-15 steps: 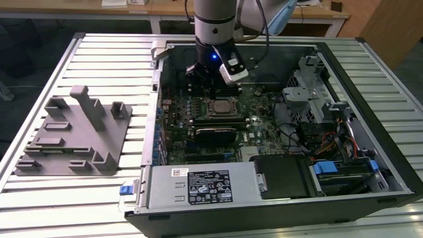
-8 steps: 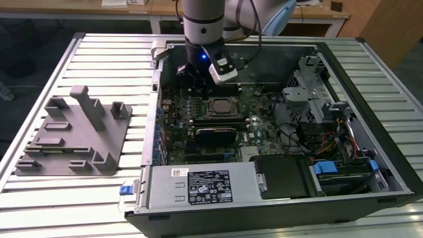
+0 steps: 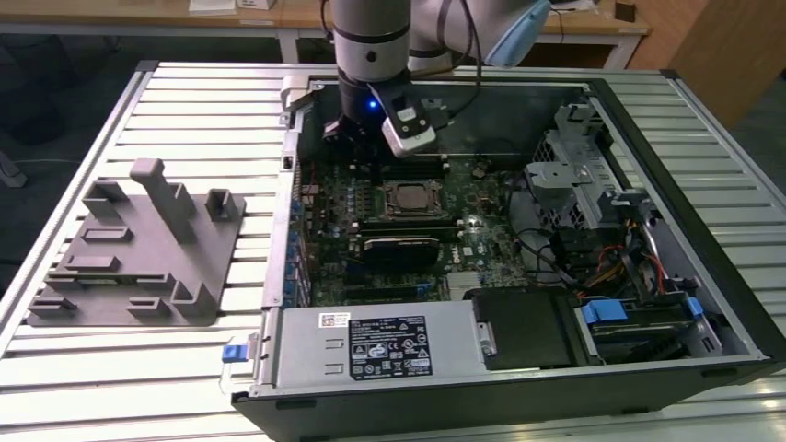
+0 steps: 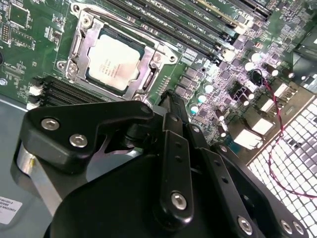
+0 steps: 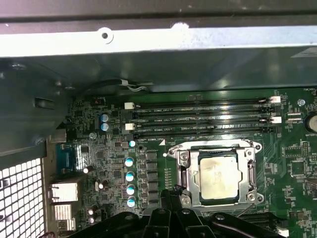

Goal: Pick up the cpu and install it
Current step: 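Install the first cpu locking lever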

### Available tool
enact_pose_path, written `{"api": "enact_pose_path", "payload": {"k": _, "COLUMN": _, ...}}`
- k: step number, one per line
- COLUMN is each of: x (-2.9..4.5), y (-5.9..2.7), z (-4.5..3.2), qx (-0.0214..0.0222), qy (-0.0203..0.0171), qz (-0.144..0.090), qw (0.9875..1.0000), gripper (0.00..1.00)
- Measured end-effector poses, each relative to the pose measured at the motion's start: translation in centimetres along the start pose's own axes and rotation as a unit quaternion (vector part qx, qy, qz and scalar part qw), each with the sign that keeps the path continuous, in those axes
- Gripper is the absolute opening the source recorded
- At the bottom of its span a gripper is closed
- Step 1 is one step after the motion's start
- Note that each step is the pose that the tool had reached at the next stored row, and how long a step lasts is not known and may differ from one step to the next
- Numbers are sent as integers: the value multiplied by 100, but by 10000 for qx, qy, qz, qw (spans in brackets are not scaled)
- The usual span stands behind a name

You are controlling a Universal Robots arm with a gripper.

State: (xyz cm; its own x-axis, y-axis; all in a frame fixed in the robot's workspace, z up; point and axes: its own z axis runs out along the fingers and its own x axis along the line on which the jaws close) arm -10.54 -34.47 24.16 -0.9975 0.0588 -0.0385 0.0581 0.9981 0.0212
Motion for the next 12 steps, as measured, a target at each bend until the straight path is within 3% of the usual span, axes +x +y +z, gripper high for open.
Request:
{"api": "enact_pose_path", "payload": {"k": 8, "x": -3, "y": 2, "z": -85, "qx": 0, "qy": 0, "qz": 0, "qw": 10000, "gripper": 11}}
{"api": "enact_pose_path", "payload": {"k": 12, "x": 2, "y": 2, "z": -92, "qx": -1, "qy": -1, "qz": 0, "qw": 10000, "gripper": 11}}
